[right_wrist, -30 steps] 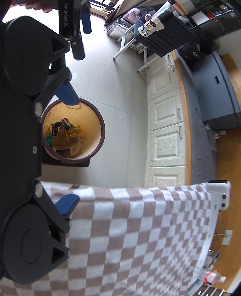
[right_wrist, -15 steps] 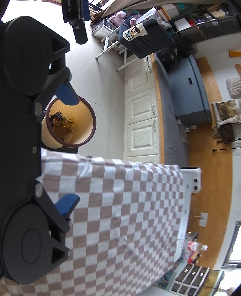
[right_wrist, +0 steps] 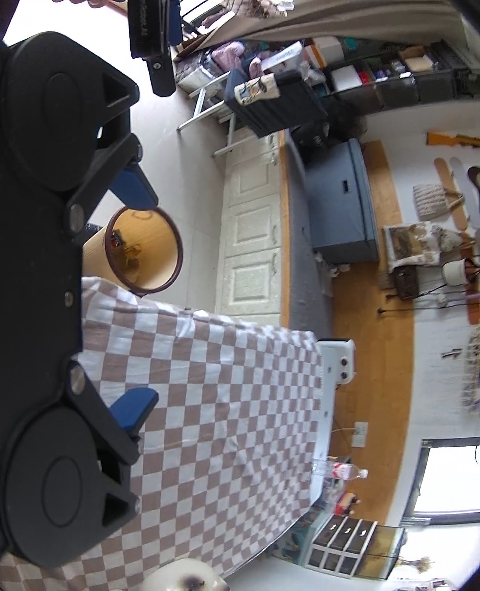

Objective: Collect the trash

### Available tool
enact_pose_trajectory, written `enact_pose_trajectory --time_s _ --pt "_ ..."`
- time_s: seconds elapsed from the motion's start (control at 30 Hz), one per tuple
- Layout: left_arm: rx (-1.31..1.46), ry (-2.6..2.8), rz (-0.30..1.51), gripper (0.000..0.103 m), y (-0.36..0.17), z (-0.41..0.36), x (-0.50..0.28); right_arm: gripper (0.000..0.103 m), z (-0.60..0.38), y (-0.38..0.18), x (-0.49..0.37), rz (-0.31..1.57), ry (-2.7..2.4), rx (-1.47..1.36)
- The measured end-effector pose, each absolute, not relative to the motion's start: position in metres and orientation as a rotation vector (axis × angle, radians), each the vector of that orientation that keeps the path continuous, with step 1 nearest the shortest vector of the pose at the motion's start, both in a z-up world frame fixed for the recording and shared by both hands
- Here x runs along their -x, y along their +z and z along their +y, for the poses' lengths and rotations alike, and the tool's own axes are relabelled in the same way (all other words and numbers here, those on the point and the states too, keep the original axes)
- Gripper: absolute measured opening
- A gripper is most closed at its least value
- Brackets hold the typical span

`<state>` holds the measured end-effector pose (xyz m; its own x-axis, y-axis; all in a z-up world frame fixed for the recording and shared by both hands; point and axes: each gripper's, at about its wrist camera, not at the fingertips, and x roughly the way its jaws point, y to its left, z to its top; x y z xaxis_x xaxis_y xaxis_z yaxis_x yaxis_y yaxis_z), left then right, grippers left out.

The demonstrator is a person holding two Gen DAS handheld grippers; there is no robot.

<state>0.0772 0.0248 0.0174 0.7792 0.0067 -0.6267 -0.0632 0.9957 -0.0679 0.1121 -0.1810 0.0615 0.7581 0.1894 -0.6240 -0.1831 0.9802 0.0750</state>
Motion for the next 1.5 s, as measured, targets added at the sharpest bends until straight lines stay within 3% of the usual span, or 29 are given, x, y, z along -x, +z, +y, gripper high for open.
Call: enact_pose_trajectory --time_s 0.73,1.5 --pt "0.075 -0.022 0.669 0.103 0.021 0.073 -0.015 0.103 -0.127 0.067 -0.032 0.632 0.14 0.012" --pt "0.07 -0.047 0.657 0.103 0.019 0.075 0.023 0.103 -0.125 0.072 0.013 0.622 0.076 0.031"
